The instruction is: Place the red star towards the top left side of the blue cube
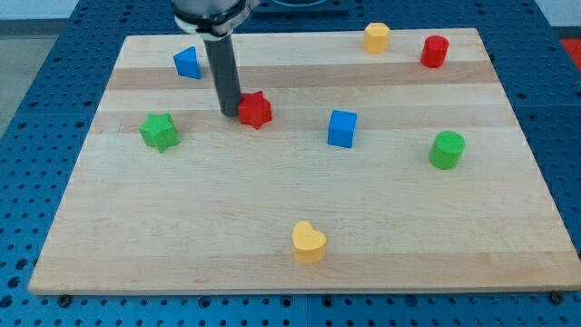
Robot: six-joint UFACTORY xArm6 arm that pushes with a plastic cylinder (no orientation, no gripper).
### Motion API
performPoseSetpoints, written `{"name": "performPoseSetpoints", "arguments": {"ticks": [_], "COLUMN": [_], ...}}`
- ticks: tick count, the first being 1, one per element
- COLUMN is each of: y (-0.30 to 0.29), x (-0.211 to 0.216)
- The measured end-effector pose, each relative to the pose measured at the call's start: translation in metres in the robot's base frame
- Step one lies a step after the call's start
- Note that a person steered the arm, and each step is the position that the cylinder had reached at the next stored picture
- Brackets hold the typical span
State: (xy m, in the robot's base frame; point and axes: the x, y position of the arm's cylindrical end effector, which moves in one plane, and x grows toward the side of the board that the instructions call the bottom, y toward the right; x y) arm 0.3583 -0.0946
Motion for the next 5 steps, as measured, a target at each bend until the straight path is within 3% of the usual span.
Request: {"name": "performPoseSetpoints", "arguments": {"ticks": [2, 3, 5], "y": [0.015, -0.023, -0.023], "x": [-0.007, -0.013, 0.008]}}
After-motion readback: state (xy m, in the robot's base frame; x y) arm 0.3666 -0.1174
